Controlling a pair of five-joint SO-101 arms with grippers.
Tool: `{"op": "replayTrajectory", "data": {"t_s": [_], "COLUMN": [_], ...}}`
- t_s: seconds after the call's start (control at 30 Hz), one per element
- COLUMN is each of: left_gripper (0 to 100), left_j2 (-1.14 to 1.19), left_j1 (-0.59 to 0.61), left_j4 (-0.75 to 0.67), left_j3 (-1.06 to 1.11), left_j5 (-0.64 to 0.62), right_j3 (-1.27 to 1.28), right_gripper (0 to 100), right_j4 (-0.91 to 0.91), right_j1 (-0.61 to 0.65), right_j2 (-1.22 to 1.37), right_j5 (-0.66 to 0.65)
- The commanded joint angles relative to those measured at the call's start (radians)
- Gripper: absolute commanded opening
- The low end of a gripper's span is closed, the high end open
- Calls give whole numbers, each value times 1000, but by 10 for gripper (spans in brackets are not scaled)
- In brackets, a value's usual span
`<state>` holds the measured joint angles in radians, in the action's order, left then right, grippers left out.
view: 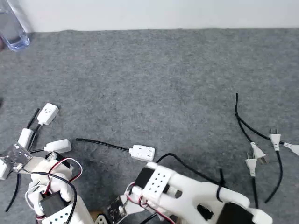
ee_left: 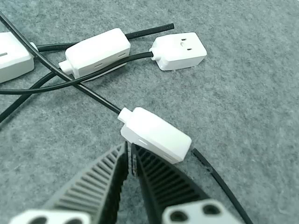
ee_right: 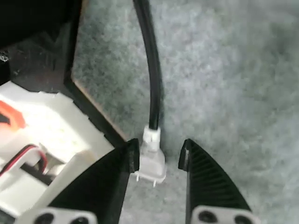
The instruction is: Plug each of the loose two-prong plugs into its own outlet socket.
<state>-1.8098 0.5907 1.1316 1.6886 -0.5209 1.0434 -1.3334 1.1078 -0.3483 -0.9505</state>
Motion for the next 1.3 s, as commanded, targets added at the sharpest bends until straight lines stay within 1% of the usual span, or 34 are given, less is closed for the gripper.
{"op": "replayTrajectory", "data": {"t_s": [0.0,0.33,0.57,0.63,0.7,0.83,0.9,1.07,1.27], "left_gripper": [13,13,13,13,13,13,13,13,13], "left_j2": [-9,-9,-9,-9,-9,-9,-9,-9,-9], "left_j1": [-2,0,0,0,0,0,0,0,0], "left_j4": [-29,-29,-26,-26,-25,-25,-25,-25,-26], "left_j3": [-5,-5,-5,-5,-5,-5,-5,-5,-5], "left_j5": [6,6,6,6,6,6,6,6,6], "right_j3": [12,21,21,25,28,37,44,46,40], "right_gripper": [147,147,147,147,147,145,119,4,8], "right_j4": [79,94,85,67,64,65,67,82,79], "right_j1": [38,27,-77,-107,-137,-153,-153,-154,-154], "right_j2": [35,50,56,58,58,58,58,58,44], "right_j5": [31,31,14,-37,-57,-55,-57,-57,-57]}}
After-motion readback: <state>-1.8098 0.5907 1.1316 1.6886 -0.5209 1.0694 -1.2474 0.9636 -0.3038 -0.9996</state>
